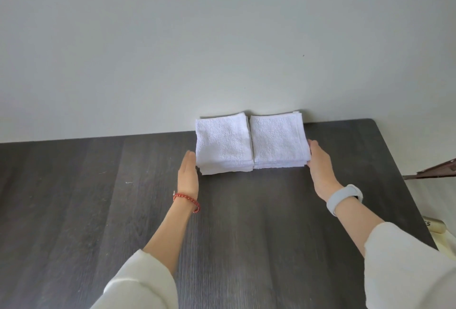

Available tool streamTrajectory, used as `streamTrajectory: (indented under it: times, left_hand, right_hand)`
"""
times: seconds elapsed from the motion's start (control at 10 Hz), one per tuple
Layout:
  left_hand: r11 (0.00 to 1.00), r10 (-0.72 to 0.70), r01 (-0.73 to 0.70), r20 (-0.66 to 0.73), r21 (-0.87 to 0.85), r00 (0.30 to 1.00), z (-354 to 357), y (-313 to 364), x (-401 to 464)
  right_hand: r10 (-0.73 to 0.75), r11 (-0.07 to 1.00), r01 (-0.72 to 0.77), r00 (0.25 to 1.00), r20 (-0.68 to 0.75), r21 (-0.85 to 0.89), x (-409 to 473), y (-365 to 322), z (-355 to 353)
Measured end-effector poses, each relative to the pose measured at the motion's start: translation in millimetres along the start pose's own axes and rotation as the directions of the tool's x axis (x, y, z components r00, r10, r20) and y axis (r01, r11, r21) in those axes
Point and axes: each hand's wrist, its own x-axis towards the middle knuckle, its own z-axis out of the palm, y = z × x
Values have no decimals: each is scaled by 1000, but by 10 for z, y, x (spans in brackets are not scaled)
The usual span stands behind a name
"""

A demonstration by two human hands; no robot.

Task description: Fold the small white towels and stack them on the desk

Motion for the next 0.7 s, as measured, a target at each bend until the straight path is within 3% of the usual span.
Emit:
streamTrajectory:
  times: [0.1, 0.3, 0.4, 0.5, 0.6, 0.7]
  left_hand:
    - [990, 2, -16, 99, 139, 995, 132, 66, -27]
    - [971, 107, -112, 37, 209, 994, 78, 46, 86]
    - [960, 104, -134, 133, 246, 986, 111, 89, 204]
    - [966, 110, -123, 68, 229, 992, 174, 111, 226]
    - [913, 208, -184, -26, 364, 978, 193, 143, 109]
    - [809, 383, -293, -79, 509, 920, 163, -17, -242]
  right_hand:
    - [31, 999, -30, 999, 45, -11, -2, -29, 77]
    - [42, 997, -43, 999, -15, -59, 96, -43, 34]
    - [67, 994, -66, 998, 8, -87, 152, -151, 82]
    - [58, 989, -58, 998, 1, -133, 91, -247, 101]
    - [-34, 987, 34, 999, 0, -156, 35, -198, 66]
    - [-184, 973, 165, 977, -109, -161, -188, -209, 11]
